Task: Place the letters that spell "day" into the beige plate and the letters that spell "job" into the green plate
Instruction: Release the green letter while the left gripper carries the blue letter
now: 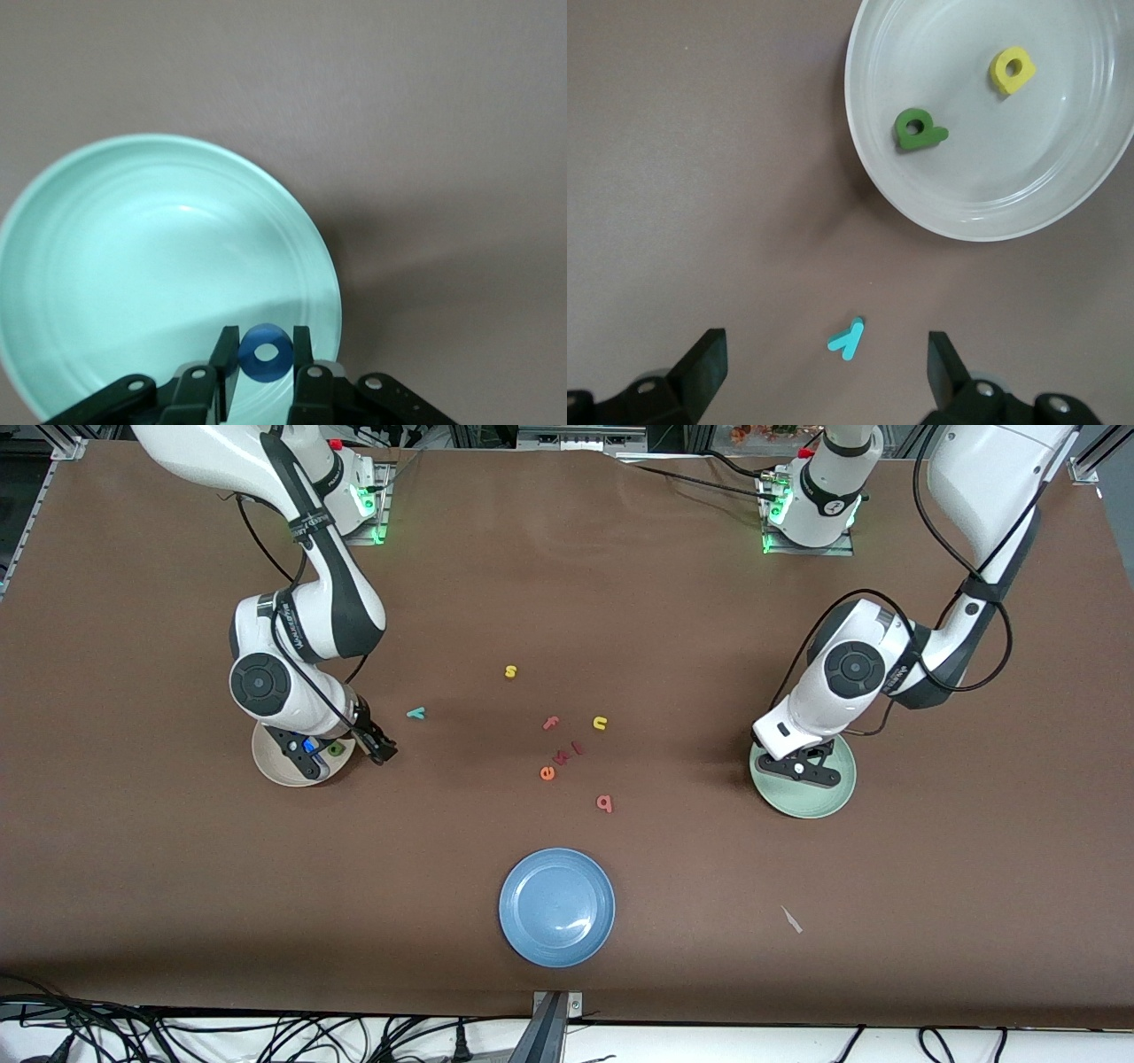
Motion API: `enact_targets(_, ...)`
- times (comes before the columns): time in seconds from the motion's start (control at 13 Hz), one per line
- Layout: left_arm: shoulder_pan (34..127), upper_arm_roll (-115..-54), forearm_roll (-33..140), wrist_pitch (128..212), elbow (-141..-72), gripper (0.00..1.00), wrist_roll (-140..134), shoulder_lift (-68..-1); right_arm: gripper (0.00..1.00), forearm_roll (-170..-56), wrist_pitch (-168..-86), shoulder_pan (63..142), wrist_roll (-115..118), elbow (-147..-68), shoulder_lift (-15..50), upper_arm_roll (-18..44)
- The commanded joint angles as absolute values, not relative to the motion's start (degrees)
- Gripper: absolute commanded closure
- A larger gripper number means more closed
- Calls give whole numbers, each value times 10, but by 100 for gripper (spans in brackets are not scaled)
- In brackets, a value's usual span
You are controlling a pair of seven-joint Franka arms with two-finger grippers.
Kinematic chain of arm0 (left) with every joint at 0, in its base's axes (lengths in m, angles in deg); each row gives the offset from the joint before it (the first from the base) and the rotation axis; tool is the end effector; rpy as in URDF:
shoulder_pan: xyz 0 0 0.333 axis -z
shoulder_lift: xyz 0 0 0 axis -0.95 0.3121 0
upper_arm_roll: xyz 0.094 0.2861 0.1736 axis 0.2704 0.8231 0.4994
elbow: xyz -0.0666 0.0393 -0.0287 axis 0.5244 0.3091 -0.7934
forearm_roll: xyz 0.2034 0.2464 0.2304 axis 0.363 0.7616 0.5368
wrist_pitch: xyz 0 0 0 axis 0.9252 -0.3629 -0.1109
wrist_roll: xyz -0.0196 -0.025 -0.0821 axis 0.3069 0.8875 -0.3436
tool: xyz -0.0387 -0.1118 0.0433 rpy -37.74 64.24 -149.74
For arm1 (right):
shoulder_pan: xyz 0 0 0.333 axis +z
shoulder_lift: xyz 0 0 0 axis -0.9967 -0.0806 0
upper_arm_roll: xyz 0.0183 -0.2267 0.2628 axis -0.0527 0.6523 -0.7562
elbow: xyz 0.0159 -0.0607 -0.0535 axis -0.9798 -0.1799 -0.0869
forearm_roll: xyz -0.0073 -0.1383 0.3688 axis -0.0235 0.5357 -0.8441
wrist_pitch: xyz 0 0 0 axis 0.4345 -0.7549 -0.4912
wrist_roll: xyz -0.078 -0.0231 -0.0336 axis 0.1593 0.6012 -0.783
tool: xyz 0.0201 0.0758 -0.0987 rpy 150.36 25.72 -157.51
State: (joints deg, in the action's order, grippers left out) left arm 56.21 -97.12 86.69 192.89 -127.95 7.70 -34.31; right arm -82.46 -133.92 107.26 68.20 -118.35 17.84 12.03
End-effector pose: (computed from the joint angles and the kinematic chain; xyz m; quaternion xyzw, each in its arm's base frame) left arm 0.5662 -0.1448 0.2316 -0.9917 0.1261 0.0080 0.0218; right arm 0.5829 0.1933 0.2798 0.9083 -0.4069 -0.0905 0.0338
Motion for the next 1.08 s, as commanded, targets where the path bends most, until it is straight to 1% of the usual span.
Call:
enact_targets(0.0, 540, -980, 913, 1974, -1308, 92, 67, -347, 0, -827, -1308, 1074, 704, -1168, 170, 124)
enact_targets(0.15, 521, -979, 931, 1997, -1310, 92, 69, -329, 0, -825, -1305, 1073, 767, -1159, 161, 125)
enact_targets(0.31, 524, -979, 932, 2002, -1307, 92, 69, -316, 0, -822, -1312, 1075, 816, -1159, 154, 125)
enact_targets(0.46, 517, -979, 971, 2012, -1306, 92, 71, -305, 0, -821, -1314, 1077, 872, -1156, 147, 125)
enact_targets(0.62, 511, -979, 980, 2012, -1305, 86, 74, -302, 0, -817, -1328, 1080, 888, -1155, 138, 125)
enact_targets(0.69, 512, -979, 980, 2012, -1306, 85, 74, -302, 0, -808, -1332, 1086, 888, -1159, 139, 125)
enact_targets(0.77, 512, -979, 980, 2012, -1305, 71, 74, -302, 0, -793, -1333, 1091, 888, -1163, 140, 124)
enact_targets(0.92, 512, -980, 979, 2011, -1306, 11, 76, -303, 1, -792, -1327, 1097, 887, -1172, 146, 123)
enact_targets(1.0, 512, -980, 980, 2010, -1306, 8, 81, -304, 1, -792, -1313, 1098, 889, -1171, 151, 122)
